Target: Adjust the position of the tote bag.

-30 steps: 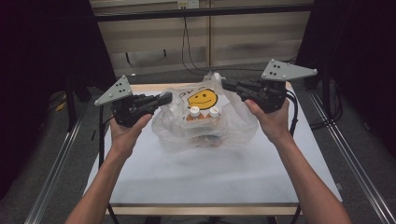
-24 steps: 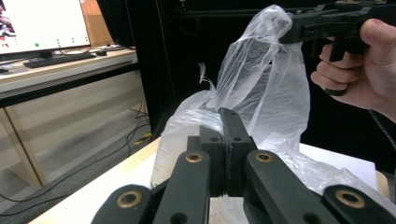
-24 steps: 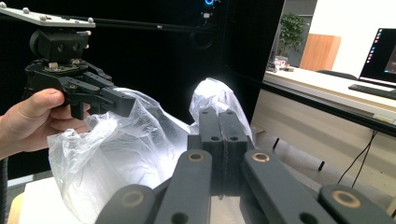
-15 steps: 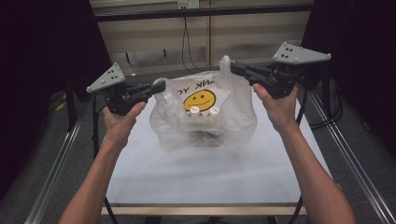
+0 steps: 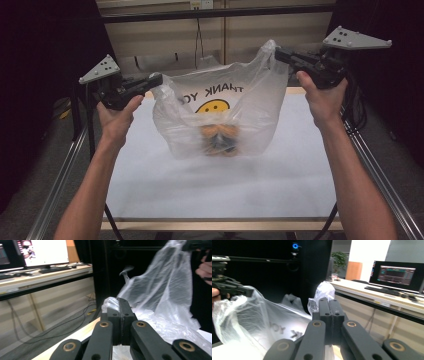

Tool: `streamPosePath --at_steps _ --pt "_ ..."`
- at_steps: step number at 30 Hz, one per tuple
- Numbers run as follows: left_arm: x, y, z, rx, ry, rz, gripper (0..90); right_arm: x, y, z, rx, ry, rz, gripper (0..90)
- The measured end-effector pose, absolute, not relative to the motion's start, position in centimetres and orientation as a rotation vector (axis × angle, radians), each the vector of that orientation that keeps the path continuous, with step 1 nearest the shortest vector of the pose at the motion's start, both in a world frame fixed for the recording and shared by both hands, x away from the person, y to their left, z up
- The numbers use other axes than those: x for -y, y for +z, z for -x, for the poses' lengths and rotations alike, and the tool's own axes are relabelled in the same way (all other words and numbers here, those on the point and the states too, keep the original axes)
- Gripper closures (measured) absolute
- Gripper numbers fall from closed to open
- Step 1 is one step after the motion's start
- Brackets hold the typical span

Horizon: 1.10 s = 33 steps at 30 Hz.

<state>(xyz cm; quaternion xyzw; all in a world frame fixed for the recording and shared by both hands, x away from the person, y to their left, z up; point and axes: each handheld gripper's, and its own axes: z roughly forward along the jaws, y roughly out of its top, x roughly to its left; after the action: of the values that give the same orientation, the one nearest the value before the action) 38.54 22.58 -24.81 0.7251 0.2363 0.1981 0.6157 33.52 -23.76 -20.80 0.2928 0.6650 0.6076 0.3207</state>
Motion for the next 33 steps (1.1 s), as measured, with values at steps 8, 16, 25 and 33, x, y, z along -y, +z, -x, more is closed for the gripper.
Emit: streamPosePath --at_steps 8,16,25,33 --pt "-24.1 -25.2 -39.8 -0.599 0.481 -1.687 90.0 26.3 -21.1 -34.0 -1.683 1.556 -0.864 90.0" --pt "-25.2 -26.3 -40.9 -0.655 0.492 -1.689 90.0 28.3 -22.7 -34.1 -1.652 1.529 -0.945 90.0" --pt "-25.7 -28.6 -41.6 -0.701 0.467 -1.703 90.0 28.8 -25.3 -34.1 -1.712 1.534 -0.959 90.0" --pt "-24.1 -29.3 -41.1 -0.645 0.469 -1.768 90.0 27.6 -26.8 -34.4 -1.763 1.535 -0.951 90.0"
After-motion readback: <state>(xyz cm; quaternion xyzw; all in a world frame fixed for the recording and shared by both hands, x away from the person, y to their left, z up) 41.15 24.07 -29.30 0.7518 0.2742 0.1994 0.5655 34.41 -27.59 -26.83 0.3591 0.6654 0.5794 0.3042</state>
